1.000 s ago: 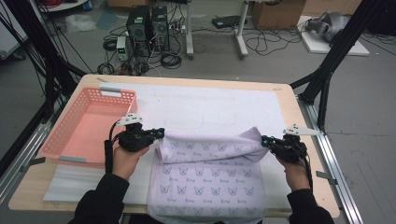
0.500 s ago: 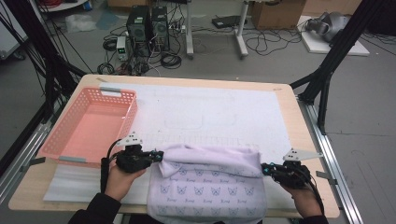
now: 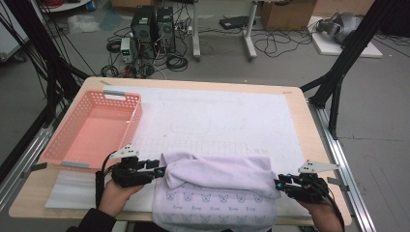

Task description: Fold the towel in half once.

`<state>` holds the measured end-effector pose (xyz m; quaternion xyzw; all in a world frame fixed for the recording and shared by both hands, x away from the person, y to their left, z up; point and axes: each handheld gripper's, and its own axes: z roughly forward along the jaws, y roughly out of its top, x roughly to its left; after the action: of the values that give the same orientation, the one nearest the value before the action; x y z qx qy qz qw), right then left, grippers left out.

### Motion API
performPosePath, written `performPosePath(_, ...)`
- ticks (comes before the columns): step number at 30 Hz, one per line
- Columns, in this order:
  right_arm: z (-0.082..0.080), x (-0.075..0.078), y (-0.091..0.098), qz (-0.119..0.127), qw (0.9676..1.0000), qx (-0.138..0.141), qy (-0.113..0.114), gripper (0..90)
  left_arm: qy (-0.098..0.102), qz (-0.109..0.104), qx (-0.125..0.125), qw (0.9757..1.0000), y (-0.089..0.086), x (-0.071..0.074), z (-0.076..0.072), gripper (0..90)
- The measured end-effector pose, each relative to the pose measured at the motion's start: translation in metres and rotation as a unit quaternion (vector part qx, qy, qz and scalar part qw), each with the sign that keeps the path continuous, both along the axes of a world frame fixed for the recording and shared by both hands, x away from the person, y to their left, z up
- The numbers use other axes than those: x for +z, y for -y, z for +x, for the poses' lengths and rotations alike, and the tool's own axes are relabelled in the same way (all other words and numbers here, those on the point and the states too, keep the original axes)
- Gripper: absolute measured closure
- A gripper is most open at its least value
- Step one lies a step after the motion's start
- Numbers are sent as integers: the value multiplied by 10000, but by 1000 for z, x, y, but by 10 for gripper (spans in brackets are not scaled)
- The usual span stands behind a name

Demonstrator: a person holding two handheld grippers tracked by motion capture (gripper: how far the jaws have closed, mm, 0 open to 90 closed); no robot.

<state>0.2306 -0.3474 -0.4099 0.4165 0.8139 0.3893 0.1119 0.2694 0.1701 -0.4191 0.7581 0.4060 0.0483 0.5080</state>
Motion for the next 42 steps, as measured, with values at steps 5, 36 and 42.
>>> performPosePath(5, 7, 3, -4, 45, 9996, -113, 261, 654, -154, 81, 173, 9997, 12, -8, 20, 549)
performPosePath(36, 27, -10, -17, -397, 9967, -496, 496, 628, -180, 521, -60, 9985, -2, -3, 4, 888)
performPosePath(42, 38, -11, -17, -304, 9939, -839, 641, 557, -285, 585, -85, 9978, -2, -4, 4, 872)
